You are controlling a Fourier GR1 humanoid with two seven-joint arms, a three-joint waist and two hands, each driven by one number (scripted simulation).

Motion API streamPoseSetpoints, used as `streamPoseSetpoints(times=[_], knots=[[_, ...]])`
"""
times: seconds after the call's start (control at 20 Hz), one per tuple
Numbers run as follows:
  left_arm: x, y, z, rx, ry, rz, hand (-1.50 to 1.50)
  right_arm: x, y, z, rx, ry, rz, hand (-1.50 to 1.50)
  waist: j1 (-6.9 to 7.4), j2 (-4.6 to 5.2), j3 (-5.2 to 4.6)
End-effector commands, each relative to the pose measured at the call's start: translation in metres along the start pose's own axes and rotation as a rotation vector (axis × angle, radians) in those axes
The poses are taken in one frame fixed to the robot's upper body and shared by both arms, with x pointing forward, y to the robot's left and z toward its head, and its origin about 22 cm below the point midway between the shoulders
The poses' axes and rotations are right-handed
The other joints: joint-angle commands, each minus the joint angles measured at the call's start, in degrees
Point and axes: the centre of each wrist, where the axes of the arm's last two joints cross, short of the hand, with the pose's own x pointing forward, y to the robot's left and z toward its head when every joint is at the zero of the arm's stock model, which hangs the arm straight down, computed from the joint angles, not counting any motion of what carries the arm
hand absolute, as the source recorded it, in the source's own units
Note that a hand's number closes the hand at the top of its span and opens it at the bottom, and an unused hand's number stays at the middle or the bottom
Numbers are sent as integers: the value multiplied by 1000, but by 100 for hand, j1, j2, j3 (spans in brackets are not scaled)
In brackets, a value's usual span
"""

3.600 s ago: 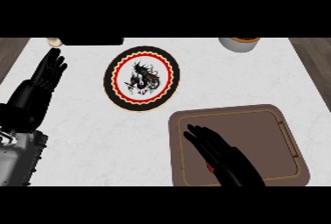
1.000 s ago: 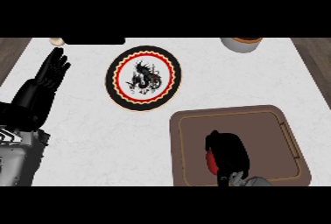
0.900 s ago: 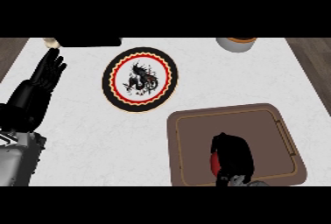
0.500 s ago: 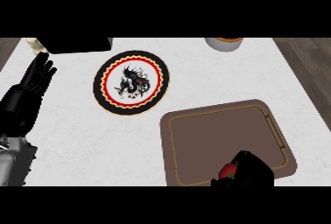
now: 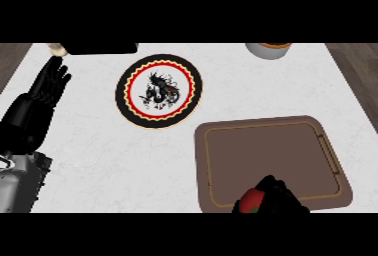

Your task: Pick the tomato from the tray and place it in the plate

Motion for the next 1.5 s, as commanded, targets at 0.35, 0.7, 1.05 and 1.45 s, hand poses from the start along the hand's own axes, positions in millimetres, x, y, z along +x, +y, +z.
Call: streamPoseSetpoints(times=[0.35, 0.7, 1.05, 1.45], knots=[[9, -16, -13, -45, -18, 19, 0, 50, -44, 28, -217, -81, -321, 150, 298, 95, 16], [7, -16, -17, -82, -27, 20, 0, 86, -52, -10, -234, -84, -356, 150, 542, 183, 12], [11, -29, -18, -122, -59, 12, 0, 123, -61, -60, -206, -47, -420, 150, 786, 228, 20], [25, -41, -33, -149, -89, 27, 0, 162, -61, -114, -158, 9, -420, 150, 891, 279, 22]])
